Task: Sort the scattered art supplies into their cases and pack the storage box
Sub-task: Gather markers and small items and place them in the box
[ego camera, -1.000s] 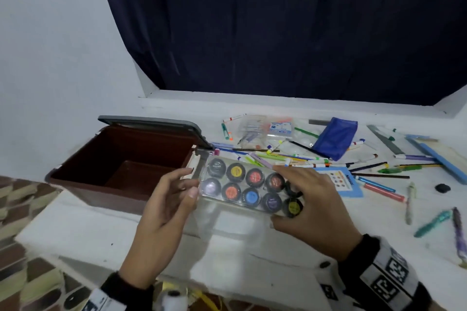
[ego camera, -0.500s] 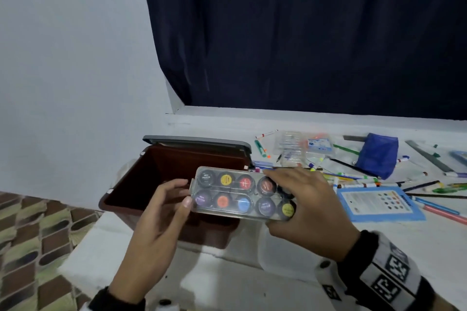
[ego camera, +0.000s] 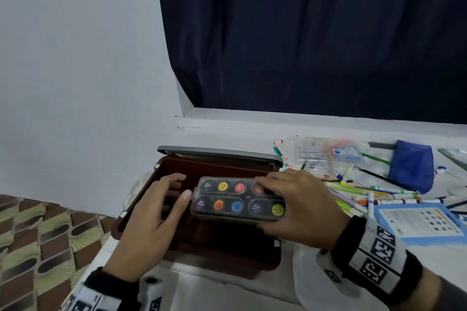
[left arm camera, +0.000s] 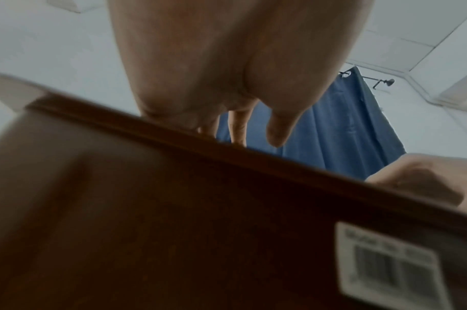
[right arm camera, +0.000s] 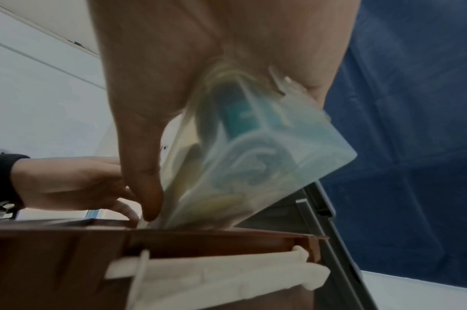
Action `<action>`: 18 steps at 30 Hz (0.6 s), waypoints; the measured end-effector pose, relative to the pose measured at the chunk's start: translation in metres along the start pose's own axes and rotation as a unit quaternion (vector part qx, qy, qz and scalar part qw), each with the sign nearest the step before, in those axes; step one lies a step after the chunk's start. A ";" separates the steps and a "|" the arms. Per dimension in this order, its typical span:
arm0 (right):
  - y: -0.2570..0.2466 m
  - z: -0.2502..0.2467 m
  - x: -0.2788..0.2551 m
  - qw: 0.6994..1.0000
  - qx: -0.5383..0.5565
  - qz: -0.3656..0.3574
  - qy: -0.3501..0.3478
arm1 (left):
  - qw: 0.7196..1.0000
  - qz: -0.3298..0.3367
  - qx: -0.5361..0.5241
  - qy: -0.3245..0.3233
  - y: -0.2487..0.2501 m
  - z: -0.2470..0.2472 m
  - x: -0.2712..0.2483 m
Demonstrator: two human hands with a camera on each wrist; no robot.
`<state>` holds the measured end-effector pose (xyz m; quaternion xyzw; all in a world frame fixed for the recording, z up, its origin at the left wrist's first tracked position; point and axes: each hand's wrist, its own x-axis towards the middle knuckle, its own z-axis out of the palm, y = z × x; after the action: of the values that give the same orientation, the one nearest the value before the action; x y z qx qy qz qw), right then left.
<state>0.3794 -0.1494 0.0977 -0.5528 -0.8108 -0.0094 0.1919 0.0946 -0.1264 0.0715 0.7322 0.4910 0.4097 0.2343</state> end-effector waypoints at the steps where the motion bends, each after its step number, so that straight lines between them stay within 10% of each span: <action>1: -0.001 0.001 0.003 1.000 -0.010 -0.001 -0.016 | 1.000 0.007 0.021 0.011 -0.006 -0.001 0.001; 18: -0.023 0.035 0.046 0.976 -0.151 -0.037 -0.154 | 0.994 -0.002 0.097 -0.047 -0.036 -0.010 0.020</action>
<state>0.3335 -0.1089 0.0845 -0.5401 -0.8396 -0.0541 -0.0215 0.0710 -0.0946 0.0577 0.7689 0.5185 0.3250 0.1854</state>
